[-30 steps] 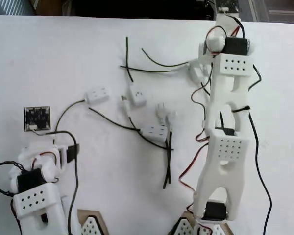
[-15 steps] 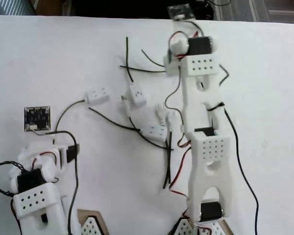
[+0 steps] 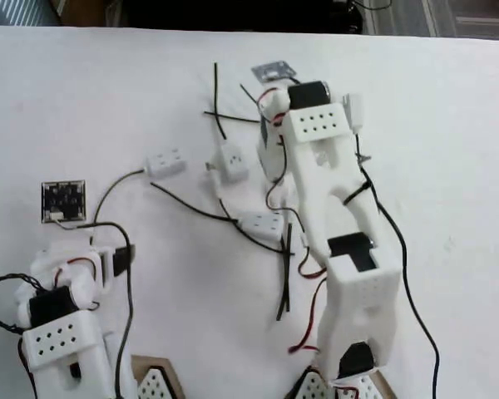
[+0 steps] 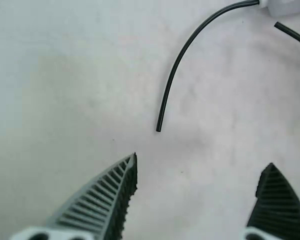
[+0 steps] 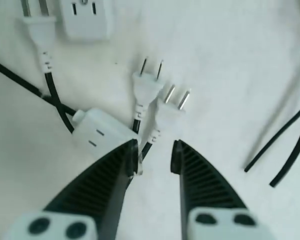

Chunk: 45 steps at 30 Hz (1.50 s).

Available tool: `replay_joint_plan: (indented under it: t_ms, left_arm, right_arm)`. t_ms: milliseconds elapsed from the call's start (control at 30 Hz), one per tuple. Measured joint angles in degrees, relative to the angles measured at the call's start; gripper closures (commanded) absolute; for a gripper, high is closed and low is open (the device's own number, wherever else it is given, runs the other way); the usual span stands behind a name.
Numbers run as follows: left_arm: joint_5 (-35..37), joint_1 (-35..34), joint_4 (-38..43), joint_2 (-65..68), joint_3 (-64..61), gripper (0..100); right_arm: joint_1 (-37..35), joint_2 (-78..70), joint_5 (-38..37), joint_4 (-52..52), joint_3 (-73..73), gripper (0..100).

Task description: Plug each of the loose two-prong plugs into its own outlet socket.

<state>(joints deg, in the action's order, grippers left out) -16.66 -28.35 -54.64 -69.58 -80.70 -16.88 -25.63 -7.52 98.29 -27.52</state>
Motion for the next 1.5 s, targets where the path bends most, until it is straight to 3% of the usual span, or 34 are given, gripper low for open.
replay_joint_plan:
  t_ms: [333, 467, 767, 900, 1100, 1300, 1500]
  left_arm:
    - [0.00, 0.00, 0.00, 0.00, 0.00, 63]
    - [0.00, 0.00, 0.00, 0.00, 0.00, 63]
    - [0.00, 0.00, 0.00, 0.00, 0.00, 63]
    - [0.00, 0.00, 0.00, 0.00, 0.00, 63]
    - [0.00, 0.00, 0.00, 0.00, 0.00, 63]
    - [0.00, 0.00, 0.00, 0.00, 0.00, 63]
    - [0.00, 0.00, 0.00, 0.00, 0.00, 63]
  right_arm:
    - [-0.79, 2.02, 0.00, -10.90, 18.64, 89.4]
    - [-2.73, 2.99, 0.00, -15.82, 25.05, 95.1]
    - [-13.10, 4.66, 0.00, -17.05, 29.71, 97.8]
    - [-14.33, 5.98, 0.00, -17.14, 30.59, 97.6]
    - [-9.41, 12.66, -2.02, -16.88, 30.95, 96.3]
    - [-1.67, 16.35, -10.81, -16.79, 31.12, 83.2]
    - [0.70, 12.22, -8.09, -20.31, 31.12, 84.3]
